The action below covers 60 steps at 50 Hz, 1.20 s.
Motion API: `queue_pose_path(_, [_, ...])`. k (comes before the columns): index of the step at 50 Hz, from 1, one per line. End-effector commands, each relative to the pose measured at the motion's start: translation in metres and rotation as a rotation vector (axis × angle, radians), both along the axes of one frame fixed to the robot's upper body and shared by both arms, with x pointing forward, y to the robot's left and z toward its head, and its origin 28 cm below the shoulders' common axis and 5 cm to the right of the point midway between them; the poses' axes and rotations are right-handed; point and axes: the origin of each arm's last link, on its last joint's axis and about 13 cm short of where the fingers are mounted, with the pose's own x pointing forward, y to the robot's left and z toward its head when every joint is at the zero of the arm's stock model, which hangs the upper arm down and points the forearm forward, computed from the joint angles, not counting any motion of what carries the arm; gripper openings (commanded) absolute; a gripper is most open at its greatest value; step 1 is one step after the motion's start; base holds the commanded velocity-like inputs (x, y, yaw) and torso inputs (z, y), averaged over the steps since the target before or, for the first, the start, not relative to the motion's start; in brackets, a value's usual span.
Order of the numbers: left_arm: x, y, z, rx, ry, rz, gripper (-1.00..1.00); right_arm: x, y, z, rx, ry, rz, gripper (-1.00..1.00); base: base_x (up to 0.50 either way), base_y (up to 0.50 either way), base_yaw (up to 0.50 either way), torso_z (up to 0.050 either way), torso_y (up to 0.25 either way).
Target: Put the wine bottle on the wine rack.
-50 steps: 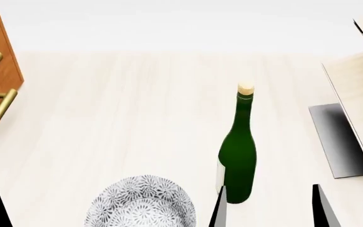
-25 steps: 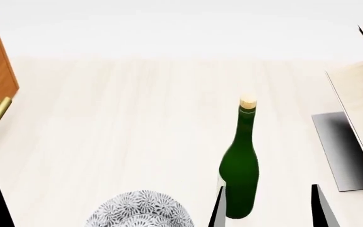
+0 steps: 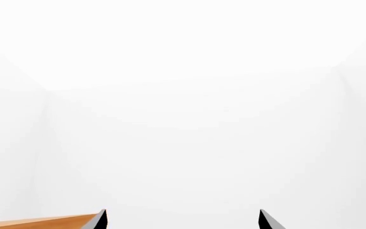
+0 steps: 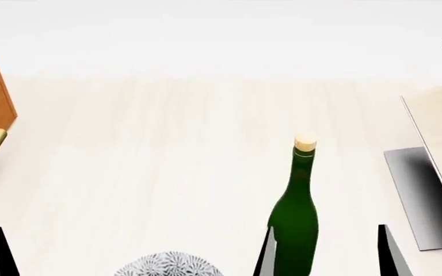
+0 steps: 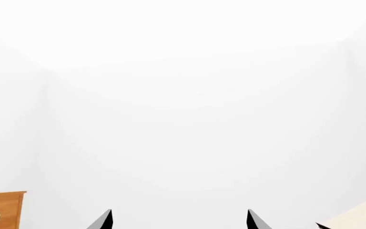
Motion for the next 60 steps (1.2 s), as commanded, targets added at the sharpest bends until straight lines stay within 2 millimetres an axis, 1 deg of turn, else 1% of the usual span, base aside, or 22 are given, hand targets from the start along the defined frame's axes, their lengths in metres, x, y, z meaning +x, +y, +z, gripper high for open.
queue_pose_path(1, [0.0002,0.0005,-0.0003,0.002,-0.001,0.004,1.0,0.0001,0.0003,0.0,0.0,0.0,0.001,1.0,0.11,0.0,0.0,0.0,0.0])
queue_pose_path(28, [0.0017,0.0018,-0.0012,-0.001,0.003,0.013,1.0,0.0015,0.002,-0.0031,-0.014,0.015,-0.003,1.0,0.1,0.0,0.0,0.0,0.001])
queue_pose_path(30, [0.0016,0.0016,-0.0012,0.0,0.003,0.012,1.0,0.0019,0.0021,-0.0033,-0.006,0.016,-0.002,1.0,0.01,0.0,0.0,0.0,0.0])
queue_pose_path(31, [0.0014,0.0016,-0.0009,0.0,0.003,0.011,1.0,0.0031,0.0026,-0.005,-0.008,0.046,0.011,1.0,0.0,0.0,0.0,0.0,0.0])
queue_pose_path(60, [0.0015,0.0024,-0.001,-0.001,0.0,0.017,1.0,0.0012,0.0013,-0.0032,0.018,0.034,0.026,1.0,0.0,-0.04,0.0,0.0,0.0])
